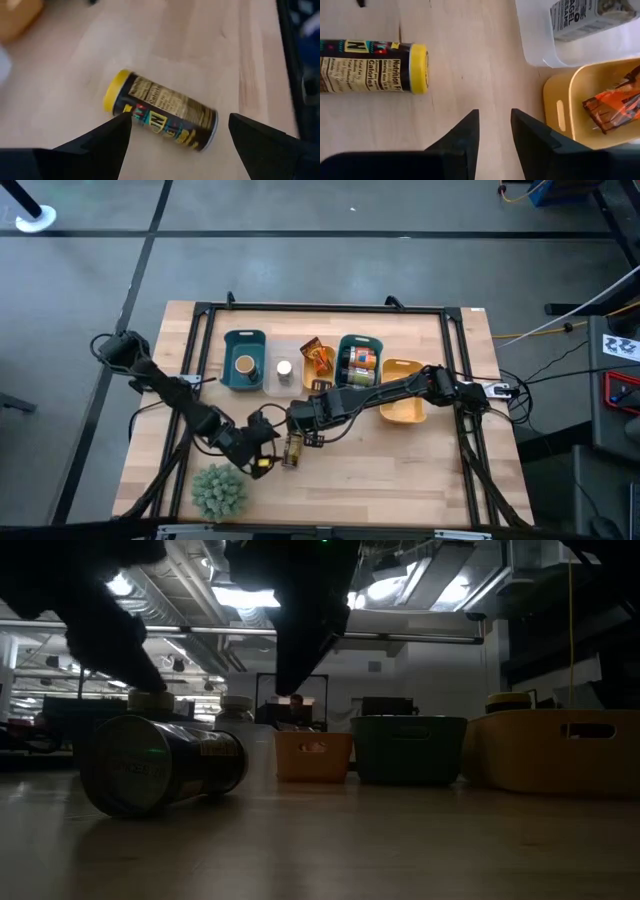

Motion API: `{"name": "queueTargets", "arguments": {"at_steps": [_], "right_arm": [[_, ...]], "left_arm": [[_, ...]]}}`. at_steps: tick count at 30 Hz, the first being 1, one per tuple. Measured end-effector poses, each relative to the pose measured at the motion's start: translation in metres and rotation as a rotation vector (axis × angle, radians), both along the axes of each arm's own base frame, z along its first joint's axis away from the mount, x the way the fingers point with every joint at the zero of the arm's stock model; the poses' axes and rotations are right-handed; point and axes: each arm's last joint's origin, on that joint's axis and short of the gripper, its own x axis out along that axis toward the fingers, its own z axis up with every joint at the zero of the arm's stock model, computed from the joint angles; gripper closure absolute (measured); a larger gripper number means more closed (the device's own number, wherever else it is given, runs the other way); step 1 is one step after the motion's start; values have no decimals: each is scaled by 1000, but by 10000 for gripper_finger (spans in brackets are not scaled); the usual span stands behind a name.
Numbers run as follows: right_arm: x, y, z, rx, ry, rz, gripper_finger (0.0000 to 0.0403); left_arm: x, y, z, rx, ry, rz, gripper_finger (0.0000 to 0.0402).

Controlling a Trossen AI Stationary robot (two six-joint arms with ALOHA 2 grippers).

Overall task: Sort spices by type
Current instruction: Put the yellow seasoning can into the right yellow bin

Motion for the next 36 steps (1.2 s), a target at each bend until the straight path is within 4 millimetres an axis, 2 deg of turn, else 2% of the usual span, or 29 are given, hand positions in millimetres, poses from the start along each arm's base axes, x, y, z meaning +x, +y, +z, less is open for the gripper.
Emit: {"name": "queueTargets", "arguments": {"at_steps": [6,11,16,23,28,36], "right_arm": [[-2,0,1,-1,18,-9,291],[-10,-2,17,-44,51,-16,292],[-15,-1,29,-140,60,-28,292],[-20,21,33,-138,36,-28,292],[-25,36,33,-130,20,-28,292],[-31,58,33,-113,-3,-17,292]], "left_arm": [[5,10,-1,-228,26,221,84],[10,19,-2,-346,54,313,84],[14,27,-3,-393,58,388,84],[15,31,-4,-419,66,438,84],[13,27,-5,-454,71,456,84],[23,17,-30,-507,131,475,84]]}}
